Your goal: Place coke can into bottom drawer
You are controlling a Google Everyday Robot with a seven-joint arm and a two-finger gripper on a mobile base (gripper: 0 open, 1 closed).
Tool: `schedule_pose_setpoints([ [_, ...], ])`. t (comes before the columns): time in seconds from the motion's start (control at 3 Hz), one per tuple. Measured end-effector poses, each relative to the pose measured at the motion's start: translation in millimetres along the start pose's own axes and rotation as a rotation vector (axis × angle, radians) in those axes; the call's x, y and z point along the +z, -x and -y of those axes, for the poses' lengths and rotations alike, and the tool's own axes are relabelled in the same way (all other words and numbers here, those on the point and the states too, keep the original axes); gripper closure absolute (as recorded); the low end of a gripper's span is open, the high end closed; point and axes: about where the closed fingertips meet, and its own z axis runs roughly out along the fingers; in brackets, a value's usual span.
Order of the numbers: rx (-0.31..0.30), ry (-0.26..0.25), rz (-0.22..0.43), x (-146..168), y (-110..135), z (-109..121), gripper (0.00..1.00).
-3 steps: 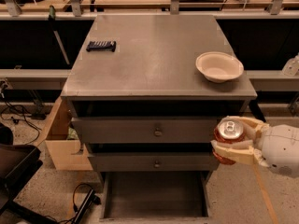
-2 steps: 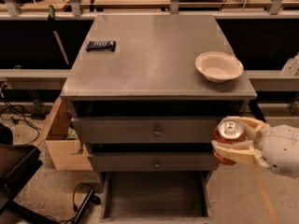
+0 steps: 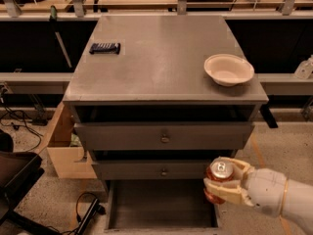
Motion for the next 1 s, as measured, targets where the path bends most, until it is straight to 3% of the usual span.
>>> schedule_pose_setpoints([
  [0.33, 0.072, 0.054, 0.052, 25, -73, -21, 1.0],
  [0.67, 0.099, 0.128, 0.129, 56, -141, -31, 1.0],
  [1.0, 0.118, 0.171, 0.167, 81, -177, -31, 1.0],
])
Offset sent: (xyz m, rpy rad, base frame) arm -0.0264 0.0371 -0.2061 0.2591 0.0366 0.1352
